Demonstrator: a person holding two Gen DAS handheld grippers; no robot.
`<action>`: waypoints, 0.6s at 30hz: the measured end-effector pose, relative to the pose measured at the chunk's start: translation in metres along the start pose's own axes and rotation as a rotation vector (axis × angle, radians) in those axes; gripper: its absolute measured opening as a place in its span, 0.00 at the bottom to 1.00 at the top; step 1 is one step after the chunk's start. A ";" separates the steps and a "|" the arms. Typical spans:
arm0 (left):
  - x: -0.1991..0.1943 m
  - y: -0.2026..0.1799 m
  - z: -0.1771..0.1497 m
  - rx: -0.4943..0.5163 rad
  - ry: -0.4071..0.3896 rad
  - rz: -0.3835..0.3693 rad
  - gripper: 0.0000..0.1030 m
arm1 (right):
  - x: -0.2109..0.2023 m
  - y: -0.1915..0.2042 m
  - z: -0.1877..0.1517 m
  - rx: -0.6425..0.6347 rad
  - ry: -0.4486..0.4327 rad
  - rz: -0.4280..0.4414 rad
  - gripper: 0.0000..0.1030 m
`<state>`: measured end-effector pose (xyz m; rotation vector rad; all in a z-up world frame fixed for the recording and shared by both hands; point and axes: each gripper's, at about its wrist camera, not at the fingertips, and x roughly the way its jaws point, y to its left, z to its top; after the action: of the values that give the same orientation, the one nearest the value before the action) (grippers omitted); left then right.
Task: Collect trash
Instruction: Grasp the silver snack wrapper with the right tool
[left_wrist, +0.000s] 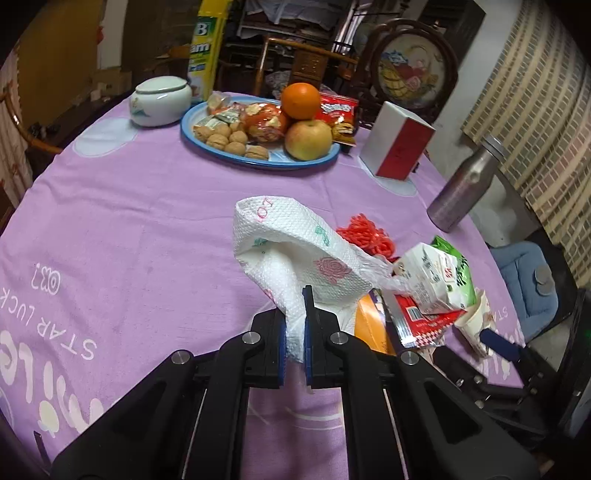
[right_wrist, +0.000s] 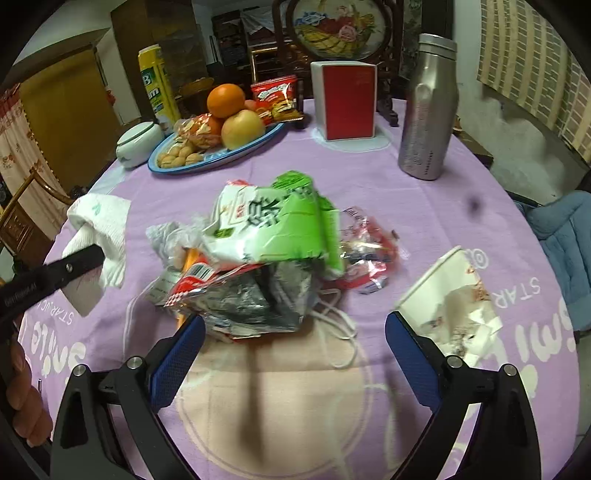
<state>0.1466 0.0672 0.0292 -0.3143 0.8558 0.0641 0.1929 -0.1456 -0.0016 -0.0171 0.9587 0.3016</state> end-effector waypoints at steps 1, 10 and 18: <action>0.000 0.001 0.000 -0.003 0.001 0.001 0.08 | 0.002 0.001 -0.001 0.004 0.005 0.003 0.88; 0.002 -0.004 -0.003 0.013 0.007 0.005 0.08 | 0.030 -0.022 0.004 0.192 0.069 0.085 0.47; 0.011 -0.002 -0.004 0.005 0.031 0.010 0.08 | 0.032 -0.004 0.001 0.197 0.094 0.163 0.04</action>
<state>0.1508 0.0637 0.0189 -0.3073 0.8880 0.0664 0.2121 -0.1417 -0.0268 0.2298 1.0824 0.3570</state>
